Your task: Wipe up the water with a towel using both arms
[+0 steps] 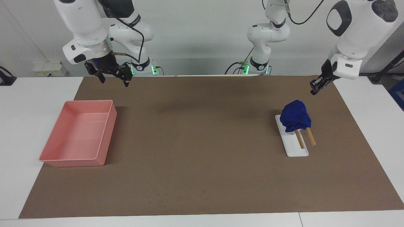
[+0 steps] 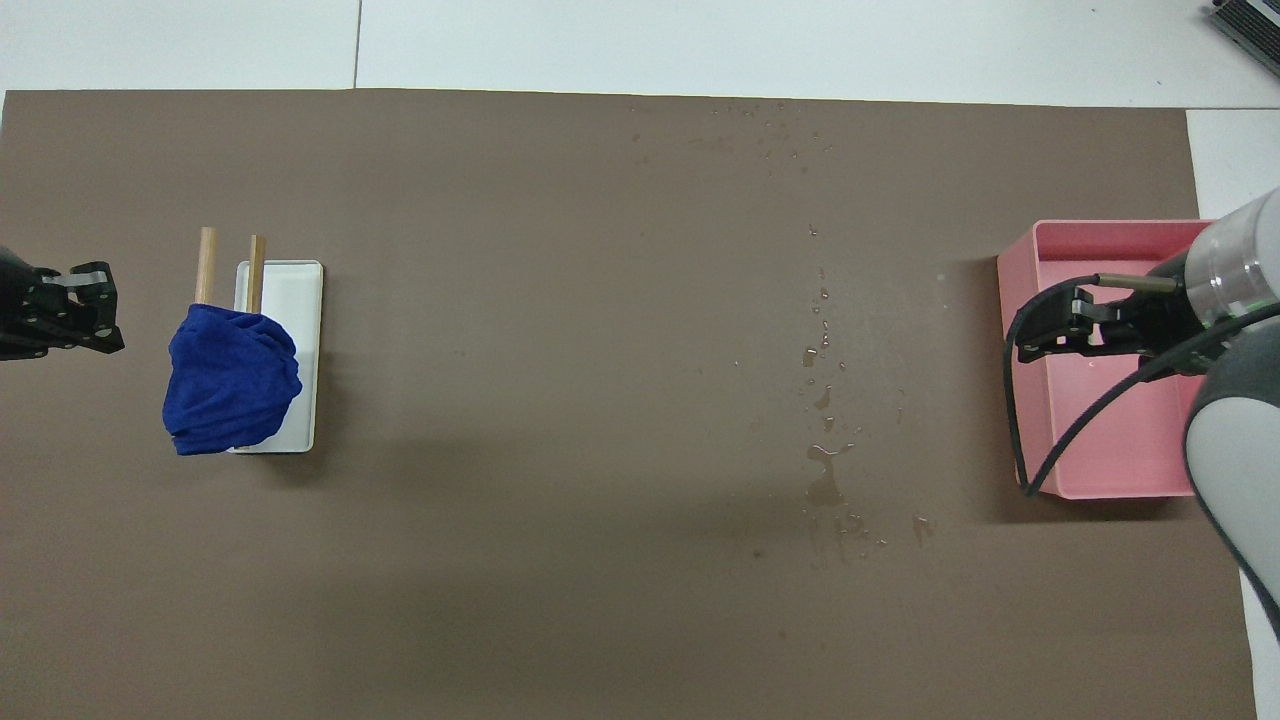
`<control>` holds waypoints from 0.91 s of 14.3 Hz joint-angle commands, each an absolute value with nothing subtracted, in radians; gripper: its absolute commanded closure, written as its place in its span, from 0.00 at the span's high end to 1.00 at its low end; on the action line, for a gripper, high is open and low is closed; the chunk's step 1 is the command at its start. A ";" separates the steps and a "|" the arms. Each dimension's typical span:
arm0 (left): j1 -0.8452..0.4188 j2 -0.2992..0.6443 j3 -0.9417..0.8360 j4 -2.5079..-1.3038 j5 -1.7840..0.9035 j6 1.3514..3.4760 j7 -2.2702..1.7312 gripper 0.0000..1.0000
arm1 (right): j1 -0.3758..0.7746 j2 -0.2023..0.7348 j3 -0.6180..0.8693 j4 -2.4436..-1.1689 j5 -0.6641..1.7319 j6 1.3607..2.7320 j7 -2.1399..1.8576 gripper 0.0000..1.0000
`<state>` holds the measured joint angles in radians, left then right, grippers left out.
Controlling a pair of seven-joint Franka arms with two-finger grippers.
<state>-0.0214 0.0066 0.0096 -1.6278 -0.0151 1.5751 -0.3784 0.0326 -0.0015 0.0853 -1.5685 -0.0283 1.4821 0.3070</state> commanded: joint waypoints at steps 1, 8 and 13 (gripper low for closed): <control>-0.029 -0.017 0.011 -1.637 -0.017 1.568 -0.396 0.00 | 0.014 0.003 0.097 -1.557 -0.031 1.466 0.285 1.00; -0.011 -0.106 0.020 -1.989 -0.015 2.000 -0.391 1.00 | 0.014 0.003 0.097 -1.557 -0.031 1.466 0.285 1.00; -0.021 -0.031 0.017 -2.028 0.070 2.112 -0.387 1.00 | 0.014 0.003 0.097 -1.557 -0.031 1.466 0.285 1.00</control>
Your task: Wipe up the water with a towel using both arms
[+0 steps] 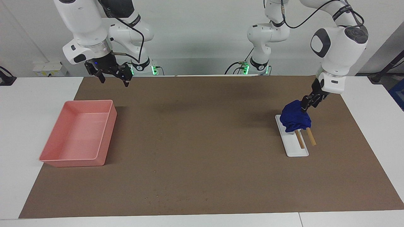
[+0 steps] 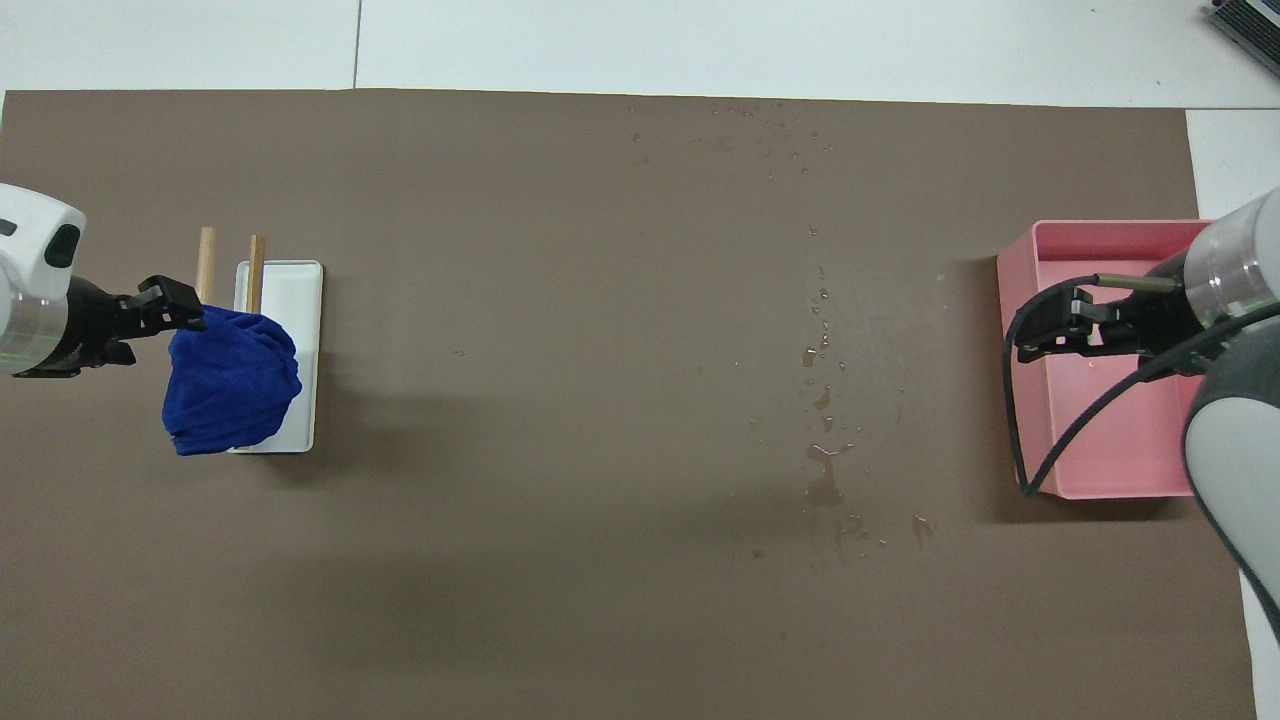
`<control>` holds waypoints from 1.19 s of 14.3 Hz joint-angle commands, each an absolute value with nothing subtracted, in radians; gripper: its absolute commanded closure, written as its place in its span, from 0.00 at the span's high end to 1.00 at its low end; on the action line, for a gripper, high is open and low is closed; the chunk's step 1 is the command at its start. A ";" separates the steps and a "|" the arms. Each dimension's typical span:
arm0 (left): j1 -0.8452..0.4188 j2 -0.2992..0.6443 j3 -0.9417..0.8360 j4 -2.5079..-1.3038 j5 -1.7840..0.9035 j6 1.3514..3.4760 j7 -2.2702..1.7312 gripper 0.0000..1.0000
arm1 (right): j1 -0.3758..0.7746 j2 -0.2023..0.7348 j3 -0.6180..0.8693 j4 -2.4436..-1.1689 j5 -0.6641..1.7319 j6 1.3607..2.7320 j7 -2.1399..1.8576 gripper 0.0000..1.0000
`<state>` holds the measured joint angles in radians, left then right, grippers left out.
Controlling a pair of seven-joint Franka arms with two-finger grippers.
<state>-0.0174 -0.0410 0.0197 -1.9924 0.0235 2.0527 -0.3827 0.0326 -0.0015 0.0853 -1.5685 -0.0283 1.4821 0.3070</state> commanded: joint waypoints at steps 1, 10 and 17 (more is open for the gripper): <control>-0.017 -0.032 0.017 -2.055 0.095 2.132 -0.367 1.00 | 0.014 0.003 0.097 -1.557 -0.031 1.466 0.285 1.00; -0.011 -0.026 0.015 -2.144 0.101 2.217 -0.290 0.39 | 0.014 0.003 0.097 -1.557 -0.031 1.466 0.285 1.00; -0.026 0.006 0.014 -2.022 0.101 2.055 -0.305 0.00 | 0.014 0.003 0.097 -1.557 -0.031 1.466 0.285 1.00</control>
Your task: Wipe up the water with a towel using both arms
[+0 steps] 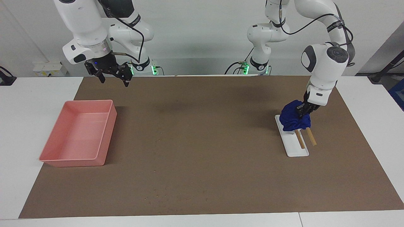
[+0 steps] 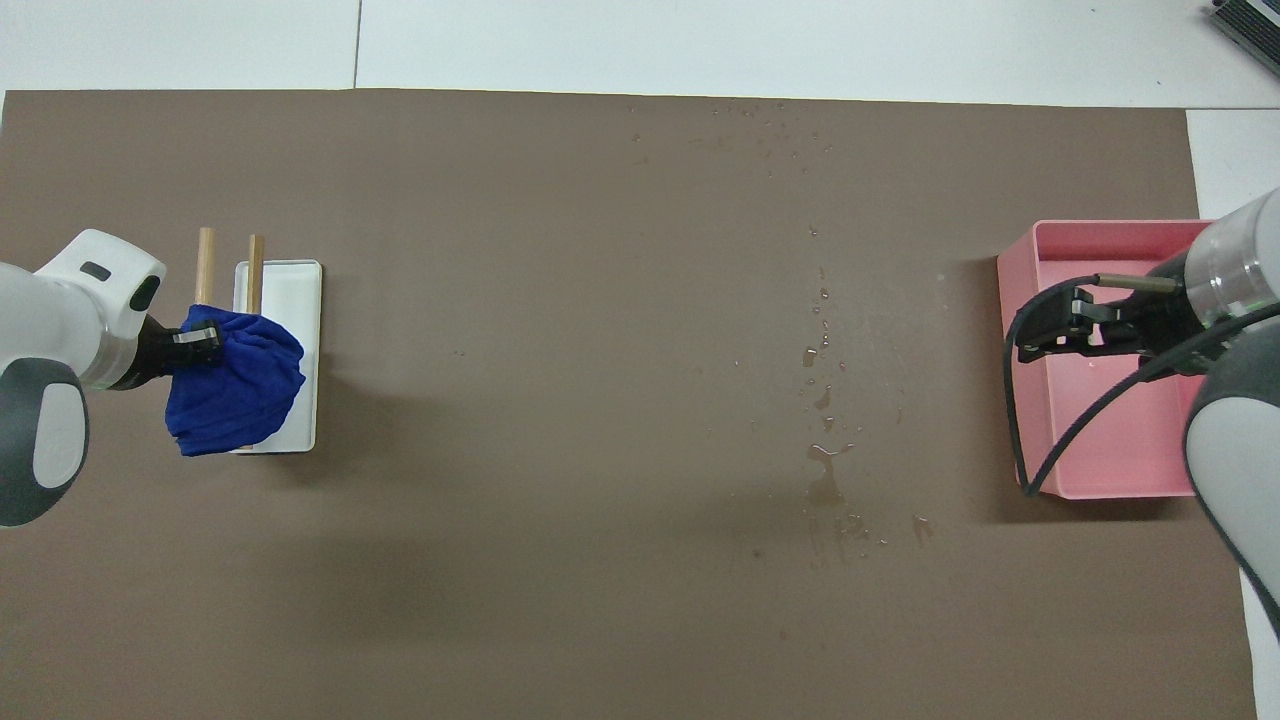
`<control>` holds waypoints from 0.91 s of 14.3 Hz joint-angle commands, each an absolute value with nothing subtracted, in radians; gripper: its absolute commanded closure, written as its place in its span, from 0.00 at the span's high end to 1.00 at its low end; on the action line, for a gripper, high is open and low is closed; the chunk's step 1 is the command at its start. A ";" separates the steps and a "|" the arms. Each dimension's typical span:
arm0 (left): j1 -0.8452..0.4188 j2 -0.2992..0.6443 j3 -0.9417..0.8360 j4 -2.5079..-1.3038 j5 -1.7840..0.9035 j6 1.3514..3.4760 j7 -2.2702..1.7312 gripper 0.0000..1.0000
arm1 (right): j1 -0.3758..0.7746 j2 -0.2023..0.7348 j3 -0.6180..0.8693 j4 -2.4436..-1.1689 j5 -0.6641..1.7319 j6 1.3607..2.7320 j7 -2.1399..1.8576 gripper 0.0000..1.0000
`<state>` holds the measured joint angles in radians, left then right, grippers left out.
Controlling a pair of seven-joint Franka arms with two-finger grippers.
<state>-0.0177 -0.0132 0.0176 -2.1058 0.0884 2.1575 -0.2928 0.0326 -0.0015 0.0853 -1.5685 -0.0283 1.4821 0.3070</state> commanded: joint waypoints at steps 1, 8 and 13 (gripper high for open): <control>-0.029 0.021 0.014 -1.966 0.101 1.996 -0.311 0.00 | 0.014 0.003 0.097 -1.557 -0.031 1.466 0.285 1.00; -0.051 0.028 0.011 -1.816 0.097 1.828 -0.350 0.00 | 0.014 0.003 0.097 -1.557 -0.031 1.466 0.285 1.00; -0.035 0.008 0.021 -1.952 0.097 2.064 -0.340 1.00 | 0.014 0.003 0.097 -1.557 -0.031 1.466 0.285 1.00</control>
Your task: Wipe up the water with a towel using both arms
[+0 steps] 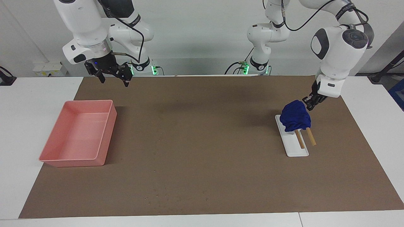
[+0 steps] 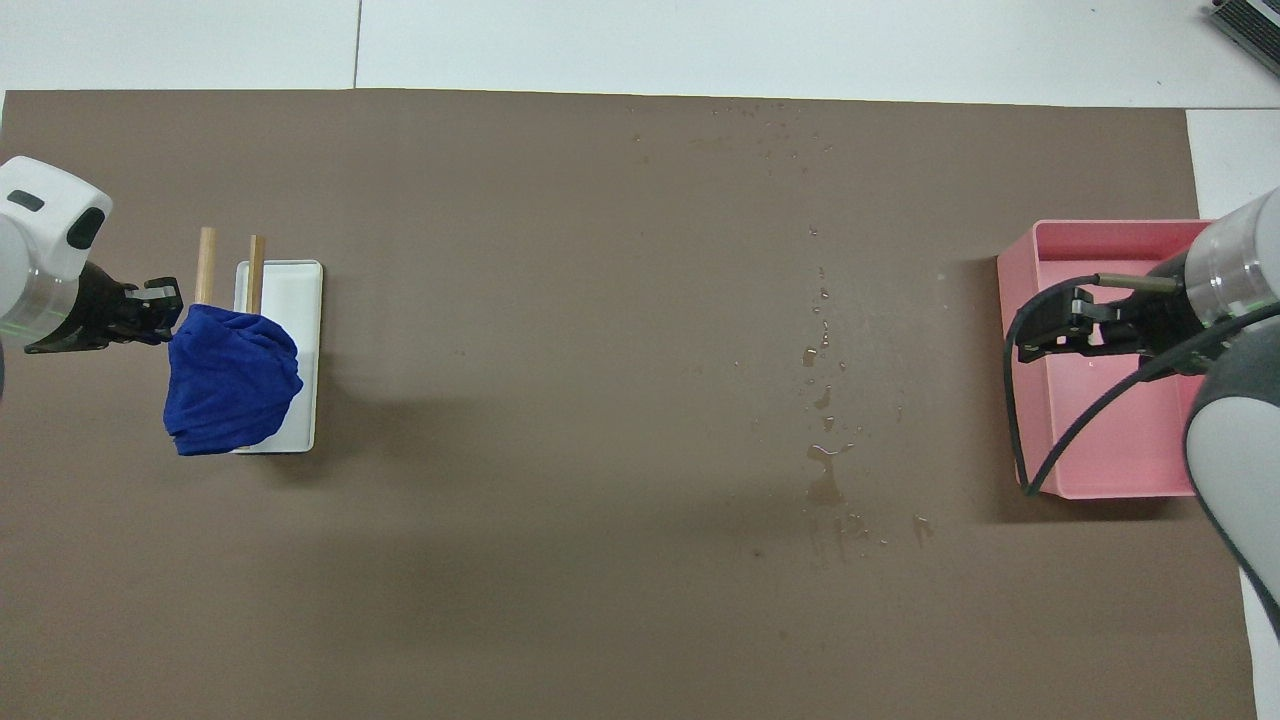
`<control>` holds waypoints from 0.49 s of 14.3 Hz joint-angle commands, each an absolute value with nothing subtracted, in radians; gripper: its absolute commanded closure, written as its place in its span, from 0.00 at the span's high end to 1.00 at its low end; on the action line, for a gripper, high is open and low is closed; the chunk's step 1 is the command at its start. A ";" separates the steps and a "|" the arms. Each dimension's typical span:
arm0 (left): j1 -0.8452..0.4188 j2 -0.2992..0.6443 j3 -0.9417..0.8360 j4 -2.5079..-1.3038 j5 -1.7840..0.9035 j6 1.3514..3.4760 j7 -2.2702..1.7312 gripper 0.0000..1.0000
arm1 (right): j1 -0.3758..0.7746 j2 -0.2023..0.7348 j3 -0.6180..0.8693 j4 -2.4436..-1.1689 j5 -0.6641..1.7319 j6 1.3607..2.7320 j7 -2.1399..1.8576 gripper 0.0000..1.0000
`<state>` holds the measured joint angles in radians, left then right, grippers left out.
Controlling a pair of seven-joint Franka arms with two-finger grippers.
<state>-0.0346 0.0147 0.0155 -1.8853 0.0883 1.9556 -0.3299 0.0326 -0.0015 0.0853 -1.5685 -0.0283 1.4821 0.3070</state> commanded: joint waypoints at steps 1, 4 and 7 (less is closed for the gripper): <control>-0.035 0.015 0.021 -1.982 0.097 2.121 -0.345 1.00 | 0.014 0.003 0.097 -1.557 -0.029 1.466 0.285 1.00; -0.035 0.029 0.021 -1.997 0.097 2.175 -0.347 1.00 | 0.014 0.003 0.097 -1.557 -0.031 1.466 0.285 1.00; -0.035 0.026 0.021 -2.034 0.100 2.193 -0.334 1.00 | 0.014 0.003 0.097 -1.557 -0.031 1.466 0.285 1.00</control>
